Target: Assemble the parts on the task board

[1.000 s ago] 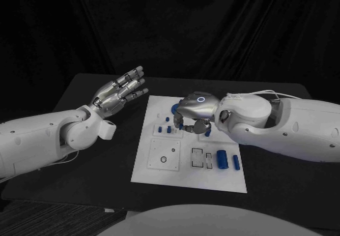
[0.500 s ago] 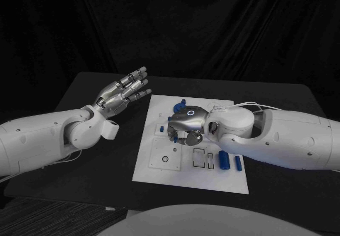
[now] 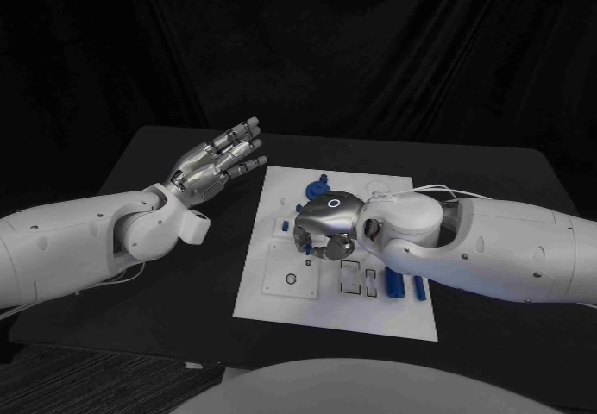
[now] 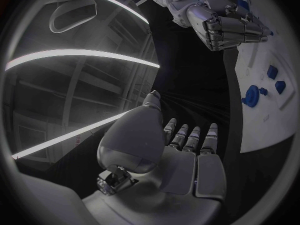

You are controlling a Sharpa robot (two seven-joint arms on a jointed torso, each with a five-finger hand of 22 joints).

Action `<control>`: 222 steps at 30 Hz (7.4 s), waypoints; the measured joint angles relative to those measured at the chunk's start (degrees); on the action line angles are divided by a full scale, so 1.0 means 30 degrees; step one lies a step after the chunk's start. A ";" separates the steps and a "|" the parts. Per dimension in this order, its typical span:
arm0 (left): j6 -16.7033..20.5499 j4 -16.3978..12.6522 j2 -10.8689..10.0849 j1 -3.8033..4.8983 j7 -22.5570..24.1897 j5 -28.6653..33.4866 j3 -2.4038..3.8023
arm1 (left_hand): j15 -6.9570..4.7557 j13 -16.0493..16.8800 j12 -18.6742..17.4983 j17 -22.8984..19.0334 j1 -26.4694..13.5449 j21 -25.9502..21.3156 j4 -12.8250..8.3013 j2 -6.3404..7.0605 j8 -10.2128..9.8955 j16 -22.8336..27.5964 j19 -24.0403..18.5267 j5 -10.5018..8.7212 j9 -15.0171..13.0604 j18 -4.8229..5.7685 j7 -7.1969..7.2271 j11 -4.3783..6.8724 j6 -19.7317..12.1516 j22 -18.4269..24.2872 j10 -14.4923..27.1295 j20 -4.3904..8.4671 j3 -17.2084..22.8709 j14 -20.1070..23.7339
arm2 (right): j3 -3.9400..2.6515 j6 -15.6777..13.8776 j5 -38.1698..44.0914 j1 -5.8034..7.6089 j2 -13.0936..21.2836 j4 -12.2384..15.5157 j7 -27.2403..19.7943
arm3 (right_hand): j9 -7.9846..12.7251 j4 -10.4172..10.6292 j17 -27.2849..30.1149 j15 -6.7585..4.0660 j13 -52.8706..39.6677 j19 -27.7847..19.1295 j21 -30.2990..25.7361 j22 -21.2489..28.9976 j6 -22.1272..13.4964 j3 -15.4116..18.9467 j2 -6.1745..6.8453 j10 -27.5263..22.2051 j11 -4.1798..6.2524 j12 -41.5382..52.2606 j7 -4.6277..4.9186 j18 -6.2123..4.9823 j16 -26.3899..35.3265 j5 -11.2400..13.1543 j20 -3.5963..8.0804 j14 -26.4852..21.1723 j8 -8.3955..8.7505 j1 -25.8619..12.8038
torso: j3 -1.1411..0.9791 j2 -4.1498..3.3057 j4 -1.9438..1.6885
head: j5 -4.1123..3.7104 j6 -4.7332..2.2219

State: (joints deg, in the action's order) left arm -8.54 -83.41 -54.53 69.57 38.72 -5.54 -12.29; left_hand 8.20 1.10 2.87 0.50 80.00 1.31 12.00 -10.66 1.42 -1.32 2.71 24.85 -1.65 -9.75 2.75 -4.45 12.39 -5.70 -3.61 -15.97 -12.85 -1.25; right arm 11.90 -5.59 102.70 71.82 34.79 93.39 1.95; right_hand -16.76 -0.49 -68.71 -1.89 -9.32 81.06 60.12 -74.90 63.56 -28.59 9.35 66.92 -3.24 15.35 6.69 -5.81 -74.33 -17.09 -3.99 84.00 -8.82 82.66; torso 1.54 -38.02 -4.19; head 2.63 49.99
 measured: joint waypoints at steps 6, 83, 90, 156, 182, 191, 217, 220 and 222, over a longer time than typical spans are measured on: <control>-0.0048 0.0031 0.0027 -0.0034 -0.0013 0.0000 -0.0001 | 0.0000 -0.0001 -0.0001 -0.0001 0.0013 0.0000 0.0000 -0.0013 0.0000 0.0000 0.0000 0.0000 0.0001 0.0001 0.0000 0.0000 0.0000 -0.0001 -0.0001 0.0000 0.0000 0.0001 | 0.0000 -0.0007 0.0000 -0.0165 0.0000 -0.0015 0.0002 | 0.0000 -0.0052 -0.0024 -0.0001 -0.0002 0.0000 0.0000 -0.0008 0.0000 0.0053 0.0003 0.0000 0.0000 -0.0036 0.0001 -0.0001 0.0000 -0.0071 0.0000 0.0000 0.0000 -0.0003 | 0.0000 0.0000 0.0005 | 0.0002 0.0000; -0.0789 0.0828 0.0369 -0.0586 -0.0713 0.0005 -0.0004 | 0.0069 -0.0003 -0.0002 0.0016 0.0087 -0.0002 -0.0054 -0.0088 0.0000 0.0000 0.0000 -0.0001 0.0005 0.0001 0.0000 0.0008 0.0000 -0.0062 0.0007 0.0001 0.0056 -0.0070 | -0.0004 -0.0097 -0.0013 -0.0953 0.0006 -0.0214 0.0019 | 0.0074 -0.0126 0.0062 -0.0002 -0.0148 -0.0069 -0.0078 -0.0001 -0.0005 0.0181 0.0028 0.0006 0.0006 0.0009 -0.0004 -0.0005 -0.0001 -0.0283 -0.0069 -0.0001 0.0099 -0.0024 | -0.0004 0.0009 -0.0013 | 0.0092 0.0000; -0.0833 0.0852 0.0369 -0.0591 -0.0788 0.0005 -0.0004 | 0.0139 -0.0004 -0.0002 0.0014 0.0087 -0.0002 -0.0054 -0.0087 0.0000 0.0000 0.0000 0.0000 0.0005 0.0000 0.0000 0.0008 0.0000 -0.0081 0.0007 0.0001 0.0056 0.0001 | -0.0004 -0.0043 -0.0011 -0.0958 -0.0002 -0.0189 0.0150 | 0.0250 -0.0285 0.0343 0.0166 -0.0150 -0.0381 -0.0629 0.0000 -0.0645 0.0340 0.0030 -0.0042 0.0027 0.0006 0.0249 -0.0003 0.0202 -0.0261 -0.0176 0.0014 0.0685 -0.0026 | -0.0004 0.0011 -0.0011 | 0.0121 0.0000; -0.1046 0.1055 0.0451 -0.0677 -0.1077 0.0008 -0.0003 | 0.0275 -0.0003 0.0074 0.0043 0.0243 -0.0002 -0.0213 -0.0245 0.0071 -0.0150 0.0000 0.0153 -0.0027 0.0002 -0.0204 0.0013 0.0204 -0.0136 0.0011 0.0001 0.0104 -0.0139 | 0.0011 0.0139 -0.0025 0.0766 0.4786 0.0422 0.2237 | 0.2772 0.5748 0.1508 0.0186 0.1788 -0.0337 -0.2315 -0.0003 -0.4220 0.6519 0.1343 -0.7154 -0.0691 -0.0935 -0.1374 -0.0307 0.0801 0.4677 -0.0202 -0.0086 0.1424 0.0238 | -0.0011 -0.0005 -0.0009 | 0.0026 0.0000; -0.1047 0.1220 0.0507 -0.0735 -0.1096 0.0008 -0.0003 | 0.0343 0.0015 0.0147 0.0076 0.0327 -0.0003 -0.0269 -0.0328 0.0070 -0.0228 0.0071 0.0222 -0.0022 0.0000 -0.0204 0.0014 0.0203 -0.0173 0.0013 -0.0069 0.0160 -0.0207 | 0.0012 -0.0549 -0.0029 -0.0069 0.4596 -0.0074 0.1431 | 0.1271 0.3739 0.1319 -0.0023 0.1422 -0.0029 -0.1867 -0.0007 -0.0976 0.4034 0.0070 -0.1932 -0.0027 0.0304 -0.0435 -0.0303 0.0649 0.0529 0.0105 -0.0015 0.0108 0.1275 | -0.0009 0.0004 -0.0007 | 0.0112 0.0000; -0.1051 0.1288 0.0572 -0.0761 -0.1149 0.0008 -0.0003 | 0.0343 0.0039 0.0282 0.0093 0.0421 -0.0003 -0.0400 -0.0423 0.0070 -0.0308 0.0070 0.0295 -0.0034 0.0000 -0.0274 0.0015 0.0274 -0.0189 0.0013 -0.0069 0.0184 -0.0207 | 0.0017 -0.0811 -0.0028 -0.0098 0.4624 -0.0058 0.1141 | 0.1061 0.3549 0.1321 -0.0023 0.1442 0.0039 -0.1699 -0.0014 -0.0859 0.3653 0.0074 -0.1297 0.0089 0.0303 -0.0351 -0.0303 0.0649 0.0602 0.0037 -0.0015 0.0054 0.1274 | -0.0009 0.0004 -0.0005 | 0.0095 0.0000; -0.1143 0.1501 0.0603 -0.0994 -0.1464 0.0008 -0.0003 | 0.0342 0.0056 0.0356 0.0105 0.0497 -0.0003 -0.0502 -0.0499 0.0070 -0.0301 0.0070 0.0468 -0.0035 -0.0001 -0.0342 -0.0058 0.0342 -0.0184 -0.0061 -0.0068 0.0288 -0.0206 | 0.0010 -0.1847 -0.0029 0.0231 0.5787 0.1404 0.1106 | 0.0571 0.2582 0.1370 -0.0157 0.1161 0.0106 -0.1351 -0.0008 0.0764 0.2788 0.0324 0.0758 0.0687 0.0155 -0.0814 -0.0304 0.0651 0.0776 0.0105 -0.0015 -0.1078 0.1059 | -0.0009 0.0020 -0.0007 | 0.0185 0.0000; -0.1159 0.1544 0.0614 -0.1029 -0.1508 0.0009 -0.0003 | 0.0342 0.0055 0.0356 0.0105 0.0497 -0.0003 -0.0502 -0.0499 0.0070 -0.0301 0.0070 0.0468 -0.0043 0.0000 -0.0341 -0.0059 0.0342 -0.0184 -0.0061 -0.0068 0.0288 -0.0206 | 0.0012 -0.1990 -0.0029 0.0502 0.5938 0.1726 0.1135 | 0.0572 0.2567 0.1370 -0.0156 0.1154 0.0116 -0.1257 -0.0008 0.0764 0.2797 0.0269 0.0830 0.0626 0.0231 -0.0814 -0.0303 0.0650 0.0777 0.0115 -0.0016 -0.1078 0.1007 | -0.0005 0.0020 -0.0007 | 0.0167 0.0000; -0.1173 0.1561 0.0631 -0.1053 -0.1542 0.0009 -0.0003 | 0.0342 0.0055 0.0356 0.0105 0.0497 -0.0003 -0.0502 -0.0499 0.0070 -0.0301 0.0070 0.0468 -0.0052 0.0000 -0.0342 -0.0058 0.0342 -0.0183 -0.0061 -0.0068 0.0288 -0.0206 | 0.0011 -0.2079 -0.0029 0.0717 0.5992 0.1927 0.1166 | 0.0572 0.2504 0.1371 -0.0156 0.1153 0.0173 -0.1257 -0.0006 0.0764 0.2759 0.0246 0.0832 0.0626 0.0232 -0.0814 -0.0304 0.0651 0.0778 0.0172 -0.0016 -0.1078 0.0987 | -0.0005 0.0020 -0.0007 | 0.0163 0.0000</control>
State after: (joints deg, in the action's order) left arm -12.06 -78.73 -52.64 66.41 34.09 -5.52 -12.30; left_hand 9.23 1.26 3.94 0.82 81.50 1.30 10.50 -12.15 1.63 -2.22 2.92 26.25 -1.81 -9.75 1.73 -4.63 13.42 -6.25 -3.79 -16.18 -11.99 -1.87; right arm 11.93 -11.83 102.62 73.97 52.77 99.18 5.45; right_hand -15.05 7.02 -64.59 -2.36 -5.86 81.58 56.35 -74.92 65.85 -20.31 10.09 69.41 -1.36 16.04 4.25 -6.72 -72.37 -14.75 -3.48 83.95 -12.05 85.62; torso 1.52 -37.96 -4.21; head 3.11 49.99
